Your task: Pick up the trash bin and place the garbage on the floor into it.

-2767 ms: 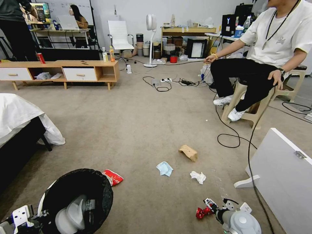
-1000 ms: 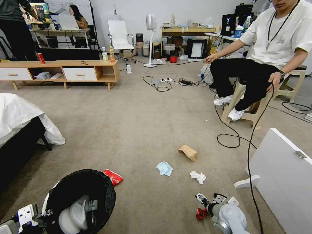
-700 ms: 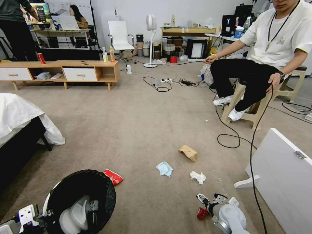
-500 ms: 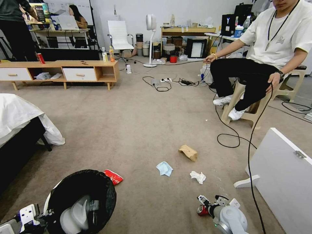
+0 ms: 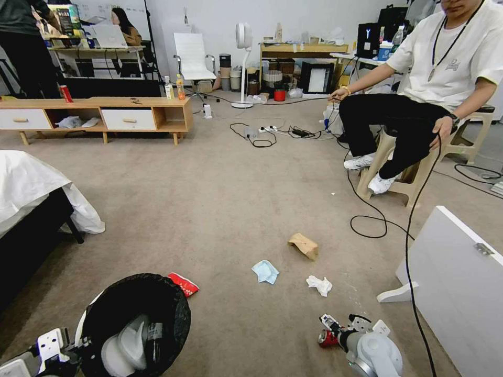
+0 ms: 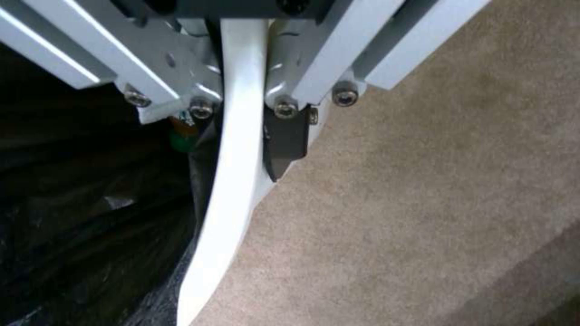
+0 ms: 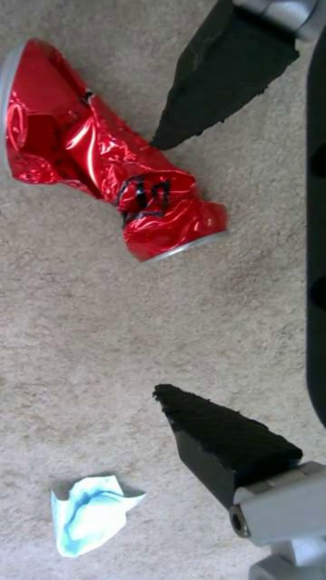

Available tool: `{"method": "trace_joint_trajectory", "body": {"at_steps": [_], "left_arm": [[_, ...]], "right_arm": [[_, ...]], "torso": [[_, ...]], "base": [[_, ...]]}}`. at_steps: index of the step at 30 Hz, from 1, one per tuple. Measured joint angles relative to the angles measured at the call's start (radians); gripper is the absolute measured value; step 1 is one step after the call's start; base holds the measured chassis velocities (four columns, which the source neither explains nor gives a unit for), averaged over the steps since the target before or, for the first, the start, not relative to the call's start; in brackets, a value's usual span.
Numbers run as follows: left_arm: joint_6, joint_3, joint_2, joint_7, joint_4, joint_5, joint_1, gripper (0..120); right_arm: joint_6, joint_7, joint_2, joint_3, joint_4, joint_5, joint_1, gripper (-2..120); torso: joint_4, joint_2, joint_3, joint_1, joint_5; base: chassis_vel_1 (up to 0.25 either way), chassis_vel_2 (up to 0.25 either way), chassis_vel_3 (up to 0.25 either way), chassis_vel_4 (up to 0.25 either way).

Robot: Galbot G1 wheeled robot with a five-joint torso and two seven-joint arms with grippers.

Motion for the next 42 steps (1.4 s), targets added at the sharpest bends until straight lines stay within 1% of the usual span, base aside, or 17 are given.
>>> {"method": "trace_joint_trajectory", "body": {"at_steps": [19, 32, 42], "left_arm": [[0.000, 0.001, 0.003, 0.005, -0.009, 0.003, 0.014, 2], [0.000, 0.003, 0.002, 0.006, -0.006, 0.003, 0.013, 2], [-0.002, -0.005, 0.002, 0.012, -0.009, 0.003, 0.023, 2]], "right_arm": [[0.015, -0.018, 0.007, 0.020, -0.095, -0.022, 0.058, 99], [0.019, -0.022, 0.012, 0.028, -0.106, -0.036, 0.053, 99], [0.030, -0.056, 0.035, 0.017, -0.185, -0.087, 0.085, 97]], "torso": [[0.0000, 0.000, 0.000, 0.000, 0.0000], [-0.0001, 0.000, 0.000, 0.000, -0.0001], [0.0001, 0.000, 0.000, 0.000, 0.0000]], "base": [[0.000, 0.000, 0.000, 0.000], [0.000, 0.000, 0.000, 0.000], [0.000, 0.000, 0.000, 0.000]]}}
